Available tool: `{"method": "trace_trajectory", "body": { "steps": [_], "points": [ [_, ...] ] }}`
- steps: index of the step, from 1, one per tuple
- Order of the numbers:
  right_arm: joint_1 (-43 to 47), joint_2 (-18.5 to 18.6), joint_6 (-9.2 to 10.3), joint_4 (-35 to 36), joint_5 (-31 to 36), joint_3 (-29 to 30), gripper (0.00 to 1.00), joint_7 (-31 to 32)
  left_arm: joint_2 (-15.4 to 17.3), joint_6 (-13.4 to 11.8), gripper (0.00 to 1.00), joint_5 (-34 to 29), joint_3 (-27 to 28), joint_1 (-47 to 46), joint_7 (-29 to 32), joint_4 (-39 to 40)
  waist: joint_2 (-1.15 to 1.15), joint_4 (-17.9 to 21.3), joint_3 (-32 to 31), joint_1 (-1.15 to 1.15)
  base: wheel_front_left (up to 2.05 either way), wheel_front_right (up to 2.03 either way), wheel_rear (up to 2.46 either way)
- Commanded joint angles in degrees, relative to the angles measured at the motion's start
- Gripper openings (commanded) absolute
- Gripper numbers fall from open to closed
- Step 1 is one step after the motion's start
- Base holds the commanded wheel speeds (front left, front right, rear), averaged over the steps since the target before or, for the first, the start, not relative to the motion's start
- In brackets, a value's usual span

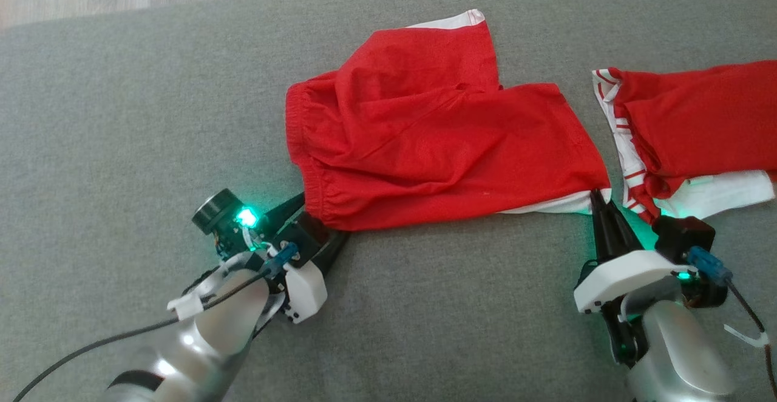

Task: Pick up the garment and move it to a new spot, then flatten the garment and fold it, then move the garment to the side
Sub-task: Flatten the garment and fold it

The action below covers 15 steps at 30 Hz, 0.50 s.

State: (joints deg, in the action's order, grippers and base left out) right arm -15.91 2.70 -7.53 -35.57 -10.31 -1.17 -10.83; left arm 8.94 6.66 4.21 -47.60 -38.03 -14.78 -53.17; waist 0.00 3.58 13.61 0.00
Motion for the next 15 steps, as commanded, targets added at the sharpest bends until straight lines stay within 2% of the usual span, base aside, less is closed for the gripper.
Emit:
{"method": "trace_trajectory", "body": {
  "steps": [1,2,3,4,8,15],
  "points": [
    [-1.35,0.18,0.04,1.72,-0.66,-1.44,0.00,-0.48,0.65,0.40,0.97,0.62,0.65,-2.00,-0.20,-0.34,0.00,-0.01,-0.10,0.00,0.00,0.00,0.00],
    [-1.33,0.18,0.04,1.70,-0.73,-1.47,0.00,-0.51,0.40,0.52,0.37,1.01,0.25,-2.16,-0.16,-0.84,0.00,-0.04,-0.19,0.00,0.00,0.00,0.00],
    [-1.31,0.18,0.04,1.66,-0.78,-1.49,0.00,-0.54,0.18,0.62,0.11,1.47,-0.17,-2.28,-0.16,-1.28,0.00,-0.12,-0.33,0.00,0.00,0.00,0.00],
    [-1.29,0.18,0.04,1.60,-0.77,-1.51,0.00,-0.54,-0.07,0.69,0.00,2.08,-0.57,-2.33,-0.16,-1.57,0.00,-0.22,-0.53,0.00,0.00,0.00,0.00],
    [-1.35,0.18,0.04,1.62,-0.36,-1.47,0.00,-0.53,-0.80,0.79,0.00,6.32,-3.02,-1.73,-0.17,-1.53,0.00,-0.84,-1.85,0.00,0.00,0.00,0.00],
    [-1.88,0.18,0.04,3.59,-1.02,-1.54,0.00,-0.05,1.44,0.81,0.00,17.92,-7.15,-1.41,1.42,2.76,0.00,-2.52,-4.99,0.00,0.00,0.00,0.00]
  ]
}}
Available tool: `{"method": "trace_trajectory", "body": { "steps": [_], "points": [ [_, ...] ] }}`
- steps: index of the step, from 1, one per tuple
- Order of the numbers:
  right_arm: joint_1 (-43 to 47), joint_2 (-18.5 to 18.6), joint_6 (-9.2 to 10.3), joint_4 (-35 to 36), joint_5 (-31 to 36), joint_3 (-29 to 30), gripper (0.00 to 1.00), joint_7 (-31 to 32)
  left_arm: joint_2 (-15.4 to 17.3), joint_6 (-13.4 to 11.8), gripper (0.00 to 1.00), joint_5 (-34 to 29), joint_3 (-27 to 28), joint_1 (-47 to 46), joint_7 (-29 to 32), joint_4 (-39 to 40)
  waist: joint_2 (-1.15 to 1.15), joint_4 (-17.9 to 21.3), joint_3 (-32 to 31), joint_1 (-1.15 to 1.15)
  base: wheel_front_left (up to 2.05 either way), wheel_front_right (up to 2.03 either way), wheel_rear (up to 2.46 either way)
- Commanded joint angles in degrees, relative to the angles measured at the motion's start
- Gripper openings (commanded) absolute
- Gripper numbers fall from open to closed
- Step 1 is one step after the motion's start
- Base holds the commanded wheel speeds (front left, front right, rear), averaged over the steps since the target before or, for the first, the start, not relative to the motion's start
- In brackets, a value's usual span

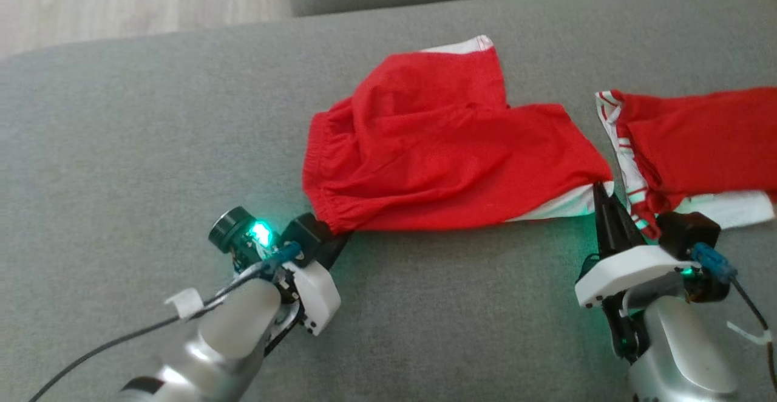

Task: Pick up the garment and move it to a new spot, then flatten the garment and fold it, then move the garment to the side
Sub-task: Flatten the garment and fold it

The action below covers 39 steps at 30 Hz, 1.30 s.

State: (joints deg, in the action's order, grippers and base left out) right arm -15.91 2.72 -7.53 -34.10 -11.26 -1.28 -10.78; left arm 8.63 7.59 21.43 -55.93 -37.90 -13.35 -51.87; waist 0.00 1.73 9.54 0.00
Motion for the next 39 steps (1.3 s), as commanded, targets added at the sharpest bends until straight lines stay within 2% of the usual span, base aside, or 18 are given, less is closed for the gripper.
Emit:
{"method": "trace_trajectory", "body": {
  "steps": [1,7,9,15,20,25,29,32,39],
  "points": [
    [-2.06,0.16,0.04,2.64,0.14,-1.60,0.00,0.18,2.52,-0.11,0.00,2.32,0.63,-1.82,0.61,2.47,0.00,-0.90,-1.37,0.00,0.00,0.00,0.00],
    [-4.62,0.37,0.04,7.51,-1.05,-2.29,0.00,3.33,7.96,-0.11,0.00,12.75,-1.06,-5.46,6.51,9.92,0.00,-2.20,-4.68,0.00,0.00,0.00,0.00],
    [-5.37,0.65,0.04,8.54,-1.60,-2.42,0.00,4.08,8.97,-0.11,0.00,14.39,-1.28,-6.41,7.95,11.25,0.00,-2.28,-5.17,0.00,0.00,0.00,0.00],
    [-11.13,4.00,0.04,14.35,-5.09,-5.07,0.00,8.39,14.59,-0.10,0.00,24.92,-2.03,-13.67,18.30,18.50,0.00,-2.80,-8.52,0.00,0.00,0.00,0.00],
    [-16.16,6.77,0.04,18.26,-6.65,-7.03,0.00,10.18,16.95,-0.10,0.00,31.57,-1.01,-20.32,24.39,22.31,0.00,-3.02,-10.33,0.00,0.00,0.00,0.00],
    [-20.63,8.44,0.04,21.50,-6.50,-7.17,0.00,10.04,17.95,-0.10,0.00,33.83,1.43,-26.56,25.49,22.77,0.00,-2.93,-11.17,0.00,0.00,0.00,0.00],
    [-22.10,9.07,0.04,22.83,-5.59,-6.80,0.00,10.46,17.55,-0.25,0.00,35.87,4.09,-29.05,24.73,22.42,0.00,-2.67,-11.87,0.00,0.00,0.00,0.00],
    [-21.41,9.34,0.04,22.94,-5.75,-6.81,0.00,13.15,17.45,-0.29,0.00,37.33,4.52,-28.82,25.63,23.03,0.00,-2.46,-12.24,0.00,0.00,0.00,0.00],
    [-19.12,9.96,0.04,25.70,-5.08,-6.50,0.00,14.17,21.10,-0.83,0.00,36.77,2.63,-25.04,26.90,28.07,0.00,-1.72,-11.24,0.00,0.00,0.00,0.00]
  ]
}}
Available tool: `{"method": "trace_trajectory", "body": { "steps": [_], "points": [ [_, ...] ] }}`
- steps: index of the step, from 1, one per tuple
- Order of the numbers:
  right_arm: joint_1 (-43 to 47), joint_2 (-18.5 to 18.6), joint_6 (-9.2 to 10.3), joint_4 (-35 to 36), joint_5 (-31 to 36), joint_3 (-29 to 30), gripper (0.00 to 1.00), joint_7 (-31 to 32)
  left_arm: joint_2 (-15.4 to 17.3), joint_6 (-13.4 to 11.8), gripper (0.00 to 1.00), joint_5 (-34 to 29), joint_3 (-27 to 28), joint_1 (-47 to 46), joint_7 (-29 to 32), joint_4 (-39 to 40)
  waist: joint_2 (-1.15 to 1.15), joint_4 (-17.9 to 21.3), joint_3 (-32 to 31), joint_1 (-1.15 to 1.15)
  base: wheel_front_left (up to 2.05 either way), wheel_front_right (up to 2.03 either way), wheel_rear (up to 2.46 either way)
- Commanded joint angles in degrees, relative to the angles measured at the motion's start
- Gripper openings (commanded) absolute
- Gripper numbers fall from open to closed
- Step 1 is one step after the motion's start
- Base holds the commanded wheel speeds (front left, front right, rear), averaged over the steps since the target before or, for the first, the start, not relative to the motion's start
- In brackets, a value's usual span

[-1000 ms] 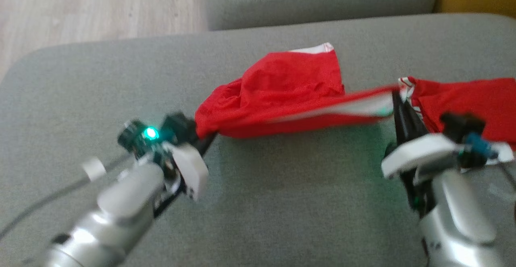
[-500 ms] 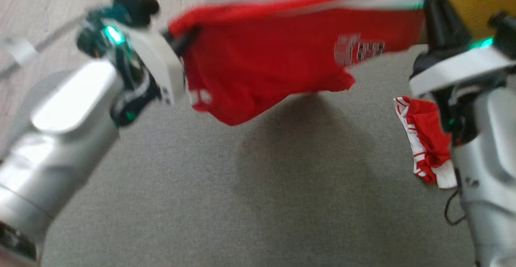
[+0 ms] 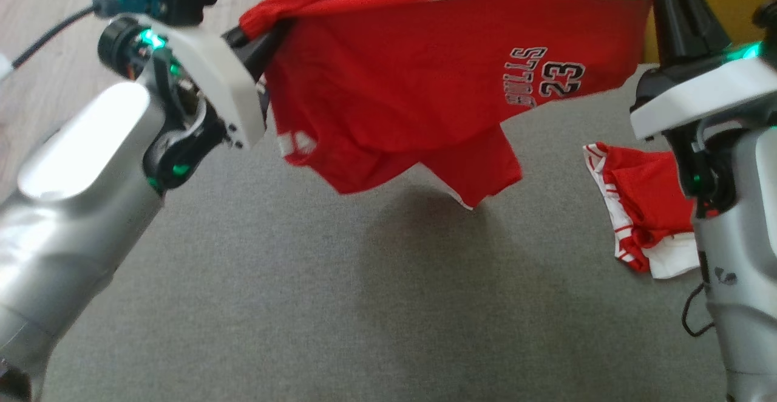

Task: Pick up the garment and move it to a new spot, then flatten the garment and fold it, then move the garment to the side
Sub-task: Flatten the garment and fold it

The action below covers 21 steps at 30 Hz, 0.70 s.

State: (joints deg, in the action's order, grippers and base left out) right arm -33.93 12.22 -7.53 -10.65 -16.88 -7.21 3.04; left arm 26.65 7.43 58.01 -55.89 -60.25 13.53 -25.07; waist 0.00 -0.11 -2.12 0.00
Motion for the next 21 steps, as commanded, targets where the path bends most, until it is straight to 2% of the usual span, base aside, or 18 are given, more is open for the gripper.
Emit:
{"method": "trace_trajectory", "body": {
  "steps": [1,6,9,15,21],
  "points": [
    [-1.00,0.66,0.04,2.59,0.63,-0.61,0.00,0.68,3.57,-0.98,0.00,0.35,2.68,-2.32,0.17,1.92,0.00,0.16,0.84,0.00,0.00,0.00,0.00],
    [-4.66,1.98,0.04,2.16,-0.12,-2.89,0.00,4.23,6.32,-1.91,0.00,-0.88,2.54,-3.70,2.02,4.65,0.00,0.86,6.13,0.00,0.00,0.00,0.00],
    [-13.67,4.10,0.04,-2.69,0.19,-6.32,0.00,4.90,6.84,-2.61,0.00,-2.81,3.43,-7.94,1.88,3.49,0.00,1.36,12.53,0.00,0.00,0.00,0.00],
    [-28.01,5.14,0.04,-12.90,2.19,-9.74,0.00,0.49,4.29,-3.76,0.00,-5.67,6.04,-15.56,-3.14,-3.55,0.00,1.54,20.67,0.00,0.00,0.00,0.00],
    [-40.25,1.84,0.04,-26.70,7.05,-8.99,0.00,-9.85,-0.32,-3.30,0.00,-10.30,6.83,-24.00,-12.35,-13.57,0.00,1.24,25.47,0.00,0.00,0.00,0.00]
  ]
}}
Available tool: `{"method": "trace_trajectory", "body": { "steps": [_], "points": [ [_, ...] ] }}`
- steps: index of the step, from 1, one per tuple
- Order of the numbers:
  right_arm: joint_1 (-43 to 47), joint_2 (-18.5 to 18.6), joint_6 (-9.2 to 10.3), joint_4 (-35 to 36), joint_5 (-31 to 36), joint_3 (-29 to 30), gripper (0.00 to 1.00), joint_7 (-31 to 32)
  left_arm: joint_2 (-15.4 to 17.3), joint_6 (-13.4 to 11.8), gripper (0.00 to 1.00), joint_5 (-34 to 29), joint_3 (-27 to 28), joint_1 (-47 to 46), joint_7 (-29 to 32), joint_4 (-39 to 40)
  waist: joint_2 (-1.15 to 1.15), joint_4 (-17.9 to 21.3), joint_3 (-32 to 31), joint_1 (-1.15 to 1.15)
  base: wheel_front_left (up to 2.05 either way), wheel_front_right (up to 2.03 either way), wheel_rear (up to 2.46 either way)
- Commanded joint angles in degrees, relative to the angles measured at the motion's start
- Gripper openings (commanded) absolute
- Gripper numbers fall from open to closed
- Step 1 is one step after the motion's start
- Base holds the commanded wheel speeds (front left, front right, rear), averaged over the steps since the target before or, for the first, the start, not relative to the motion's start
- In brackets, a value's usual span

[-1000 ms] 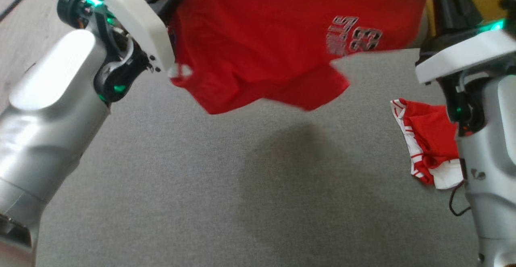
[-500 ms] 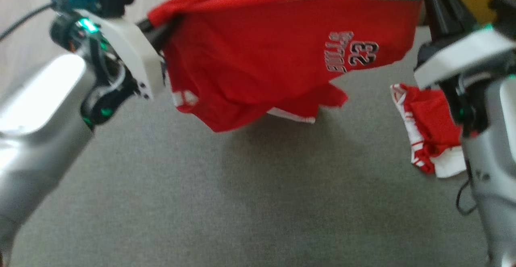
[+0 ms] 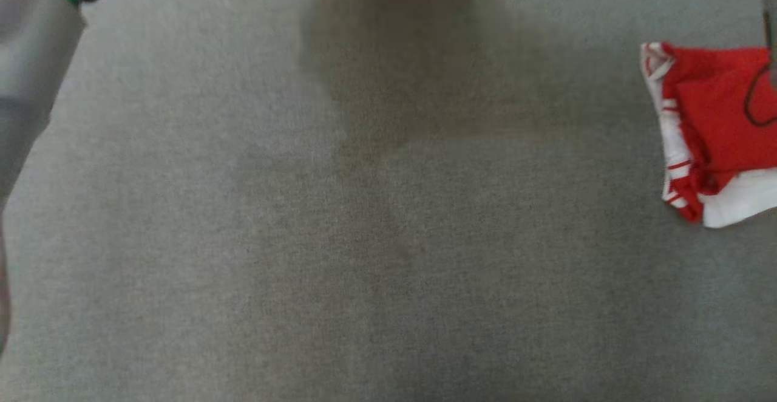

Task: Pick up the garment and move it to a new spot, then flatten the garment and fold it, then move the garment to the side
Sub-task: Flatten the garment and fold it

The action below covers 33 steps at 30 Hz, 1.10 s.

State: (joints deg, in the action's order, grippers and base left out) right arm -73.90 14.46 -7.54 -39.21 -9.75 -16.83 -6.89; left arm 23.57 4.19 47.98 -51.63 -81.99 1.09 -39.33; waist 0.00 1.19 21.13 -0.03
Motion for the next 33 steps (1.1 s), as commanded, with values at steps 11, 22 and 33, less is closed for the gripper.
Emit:
{"method": "trace_trajectory", "body": {
  "steps": [11,22,33],
  "points": [
    [3.65,-2.87,0.05,-20.07,1.60,-9.93,0.00,-1.18,-1.51,3.25,0.00,0.06,-10.19,6.35,-3.16,-4.95,0.00,-0.38,1.90,0.03,0.00,0.00,0.00],
    [13.40,4.23,0.05,-19.70,-15.14,-29.75,0.00,13.85,7.25,3.29,0.00,7.99,-21.59,18.01,3.07,13.04,0.00,-1.11,-3.94,0.03,0.00,0.00,0.00],
    [20.56,20.40,0.05,-1.10,-37.07,-46.11,0.00,29.83,9.33,3.29,0.00,6.40,-21.71,28.01,4.99,21.37,0.00,-1.13,-11.76,0.03,0.00,0.00,0.00]
  ]
}}
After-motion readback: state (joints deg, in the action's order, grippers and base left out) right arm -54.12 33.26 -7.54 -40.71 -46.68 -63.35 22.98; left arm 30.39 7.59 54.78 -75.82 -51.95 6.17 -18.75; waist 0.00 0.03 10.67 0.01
